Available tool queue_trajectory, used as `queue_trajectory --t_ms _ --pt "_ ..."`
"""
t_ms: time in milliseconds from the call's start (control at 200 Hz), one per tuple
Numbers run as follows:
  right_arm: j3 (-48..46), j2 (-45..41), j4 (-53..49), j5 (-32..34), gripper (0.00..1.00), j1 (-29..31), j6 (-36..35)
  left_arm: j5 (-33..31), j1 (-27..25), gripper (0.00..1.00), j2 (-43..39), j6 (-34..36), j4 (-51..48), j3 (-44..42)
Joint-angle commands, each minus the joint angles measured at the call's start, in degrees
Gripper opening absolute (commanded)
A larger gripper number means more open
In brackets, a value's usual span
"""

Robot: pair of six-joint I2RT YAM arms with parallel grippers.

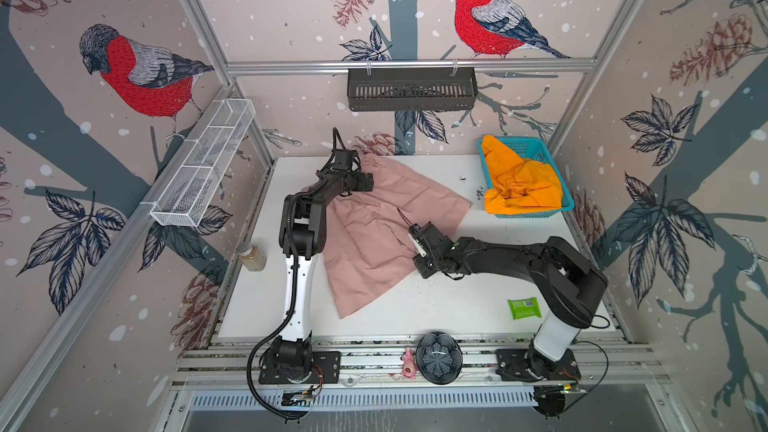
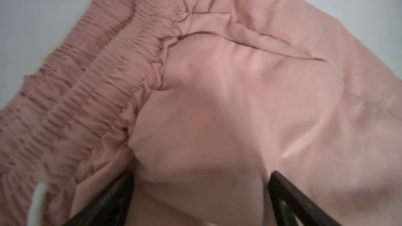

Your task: Fold and stack the shorts

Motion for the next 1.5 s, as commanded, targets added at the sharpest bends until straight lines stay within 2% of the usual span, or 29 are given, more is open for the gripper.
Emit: queue_trajectory --t_ms 0,55,115,240,395,615,790,1110,1491 --pt "-2.5 -6.1 2.5 -7.8 0.63 -3.1 0.3 0.0 0.5 0.97 -2.0 -1.9 -3.4 -1.3" --pt "-5.0 -9.1 4.9 -13.6 0.67 -5.8 1.7 0.0 0.5 0.97 -3.0 -2.2 -3.0 -2.6" --pt "-7.0 -10.5 6.9 -16.6 0.67 -8.0 3.1 0.2 0.6 0.97 -3.9 -2.5 -2.6 -3.6" --pt "-9.7 -10.1 12.1 -19.4 0.7 -12.5 5.8 0.3 0.7 0.97 -4.6 -2.2 -3.2 -3.8" --pt "-11.2 -6.2 23.2 -24.4 0.72 -17.0 7.5 0.7 1.0 0.97 -5.2 -1.7 -4.0 -4.0" --pt "-6.8 2.6 28.6 -25.3 0.73 -20.6 6.9 1.8 1.0 0.97 -5.6 -2.0 -3.6 -5.2" --pt "-3.8 6.3 28.0 -24.2 0.72 -22.1 5.5 1.3 1.0 0.97 -5.7 -1.7 -3.4 -5.5" --pt "-6.9 2.8 27.2 -22.2 0.73 -24.8 6.4 1.3 1.3 0.97 -5.3 -1.4 -3.9 -5.0" --pt "-5.7 10.6 39.6 -30.8 0.72 -26.5 12.1 1.7 1.4 0.97 -5.3 -1.2 -4.2 -5.3"
